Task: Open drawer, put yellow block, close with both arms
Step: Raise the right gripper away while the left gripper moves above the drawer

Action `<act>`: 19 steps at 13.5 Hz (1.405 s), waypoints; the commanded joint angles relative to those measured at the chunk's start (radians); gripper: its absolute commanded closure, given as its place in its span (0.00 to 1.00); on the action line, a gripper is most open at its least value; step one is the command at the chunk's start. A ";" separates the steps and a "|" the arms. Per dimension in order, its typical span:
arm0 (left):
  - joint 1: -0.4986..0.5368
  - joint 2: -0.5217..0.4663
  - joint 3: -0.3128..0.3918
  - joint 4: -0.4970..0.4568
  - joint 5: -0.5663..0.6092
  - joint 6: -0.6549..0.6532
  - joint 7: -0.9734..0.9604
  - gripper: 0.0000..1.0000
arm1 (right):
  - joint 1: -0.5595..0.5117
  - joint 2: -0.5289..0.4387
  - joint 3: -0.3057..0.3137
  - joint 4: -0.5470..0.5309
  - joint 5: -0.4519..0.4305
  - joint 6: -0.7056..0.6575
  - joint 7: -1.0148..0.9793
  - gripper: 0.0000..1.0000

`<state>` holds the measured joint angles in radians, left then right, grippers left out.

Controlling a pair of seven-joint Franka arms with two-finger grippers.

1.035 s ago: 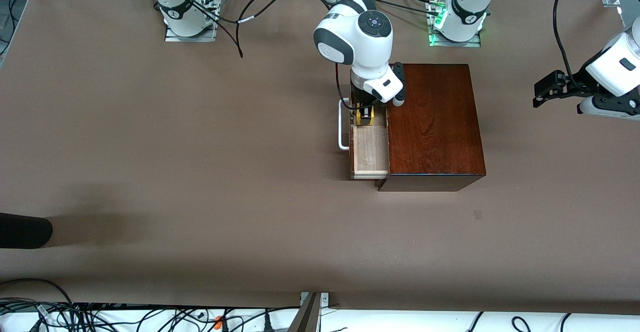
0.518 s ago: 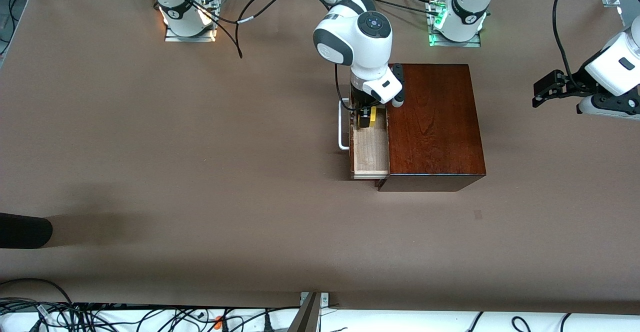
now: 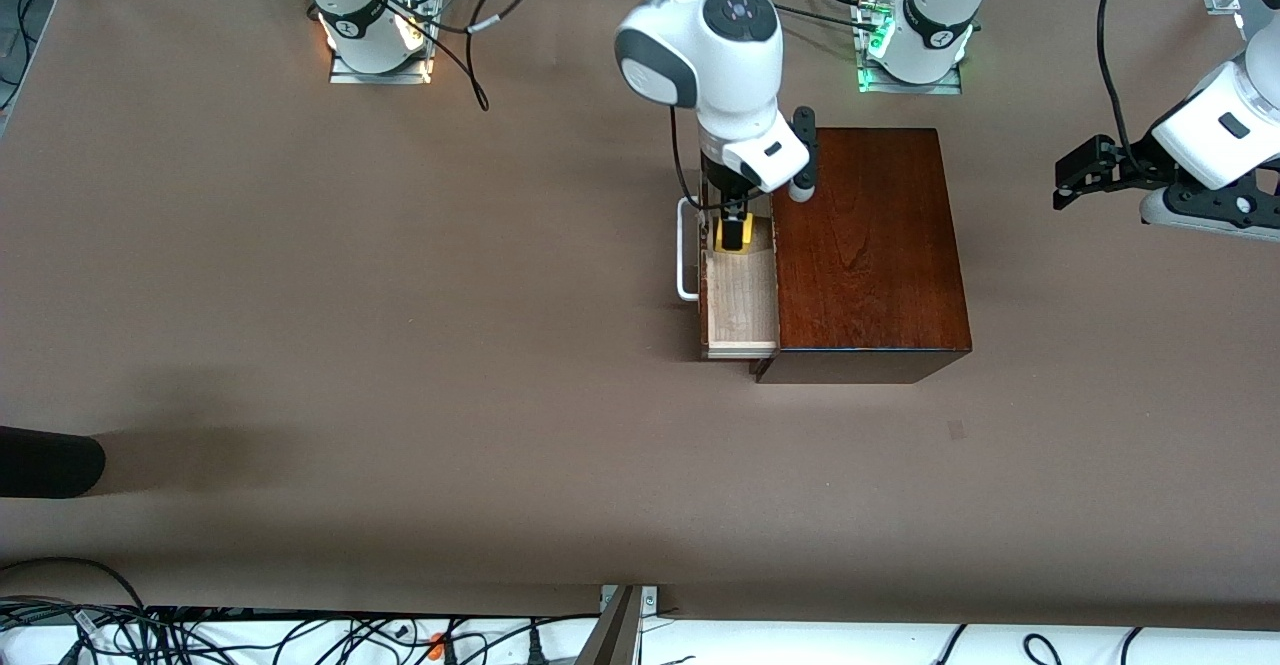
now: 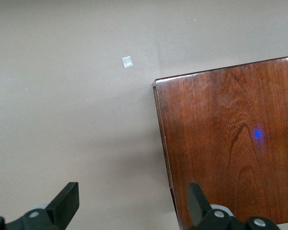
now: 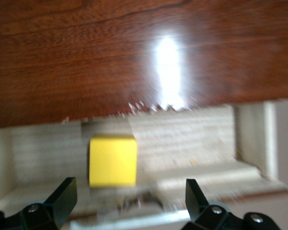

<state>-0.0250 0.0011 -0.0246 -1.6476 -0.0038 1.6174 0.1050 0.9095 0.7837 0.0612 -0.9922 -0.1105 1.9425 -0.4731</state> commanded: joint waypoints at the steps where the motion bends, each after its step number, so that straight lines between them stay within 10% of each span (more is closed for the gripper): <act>1: -0.001 -0.006 0.000 0.015 -0.010 -0.043 0.013 0.00 | -0.099 -0.099 0.006 -0.019 0.055 -0.089 -0.001 0.00; 8: -0.007 0.028 -0.156 0.014 -0.036 -0.109 0.146 0.00 | -0.417 -0.280 0.002 -0.023 0.074 -0.269 -0.004 0.00; 12: -0.030 0.121 -0.215 0.040 -0.139 -0.068 0.373 0.00 | -0.627 -0.308 -0.008 -0.040 0.231 -0.359 0.004 0.00; 19: -0.173 0.206 -0.239 0.084 -0.320 -0.060 0.475 0.00 | -0.770 -0.716 -0.090 -0.621 0.302 -0.269 0.115 0.00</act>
<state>-0.1751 0.1717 -0.2662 -1.6122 -0.2837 1.5737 0.5707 0.1917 0.2552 -0.0360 -1.3526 0.1671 1.6087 -0.3958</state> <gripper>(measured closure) 0.000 0.000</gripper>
